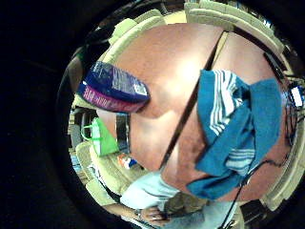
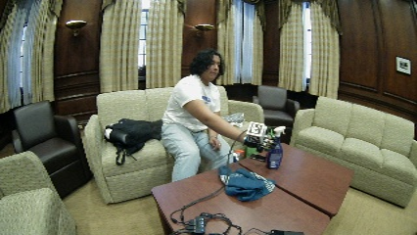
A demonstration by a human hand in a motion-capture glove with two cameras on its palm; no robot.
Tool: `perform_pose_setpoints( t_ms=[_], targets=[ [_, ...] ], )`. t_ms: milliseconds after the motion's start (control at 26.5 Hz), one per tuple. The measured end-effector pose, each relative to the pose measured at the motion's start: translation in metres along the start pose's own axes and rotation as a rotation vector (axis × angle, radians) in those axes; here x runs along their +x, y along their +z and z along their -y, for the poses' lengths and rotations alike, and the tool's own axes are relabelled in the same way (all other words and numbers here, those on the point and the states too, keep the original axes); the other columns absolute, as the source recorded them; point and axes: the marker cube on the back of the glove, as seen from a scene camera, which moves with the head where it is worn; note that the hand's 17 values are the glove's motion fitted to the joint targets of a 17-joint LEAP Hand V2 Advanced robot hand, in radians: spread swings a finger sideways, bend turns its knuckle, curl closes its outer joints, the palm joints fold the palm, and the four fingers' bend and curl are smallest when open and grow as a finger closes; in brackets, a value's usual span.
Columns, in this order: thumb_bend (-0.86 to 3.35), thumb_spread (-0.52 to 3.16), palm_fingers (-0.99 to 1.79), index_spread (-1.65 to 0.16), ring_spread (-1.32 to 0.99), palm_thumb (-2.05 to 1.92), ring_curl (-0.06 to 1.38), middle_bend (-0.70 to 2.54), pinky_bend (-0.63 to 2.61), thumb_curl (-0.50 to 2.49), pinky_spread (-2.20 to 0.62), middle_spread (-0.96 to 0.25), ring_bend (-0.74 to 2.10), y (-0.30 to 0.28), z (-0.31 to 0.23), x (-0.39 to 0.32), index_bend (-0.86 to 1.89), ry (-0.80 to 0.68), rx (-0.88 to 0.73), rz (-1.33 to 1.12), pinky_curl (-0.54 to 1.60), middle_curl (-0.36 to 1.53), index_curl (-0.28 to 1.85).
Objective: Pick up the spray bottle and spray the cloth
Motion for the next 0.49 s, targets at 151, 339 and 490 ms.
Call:
perform_pose_setpoints(
  t_ms=[151, 339, 490],
  targets=[
    [-0.04, 0.86, 0.41, -0.42, -0.25, 0.54, 0.35, 0.21, 0.33, 0.45, 0.01, -0.2, 0.42, -0.016, -0.029, 0.006, 0.13, -0.001, 0.002, -0.027, 0.35, 0.37, 0.29],
    [-0.04, 0.88, 0.41, -0.42, -0.25, 0.54, 0.34, 0.2, 0.31, 0.42, 0.01, -0.2, 0.41, -0.039, -0.067, 0.008, 0.15, -0.039, -0.011, -0.132, 0.35, 0.37, 0.28],
    [-0.03, 0.9, 0.42, -0.43, -0.24, 0.54, 0.34, 0.19, 0.3, 0.41, 0.02, -0.19, 0.4, -0.069, -0.091, 0.013, 0.15, -0.123, -0.055, -0.248, 0.34, 0.36, 0.28]
  ],
)
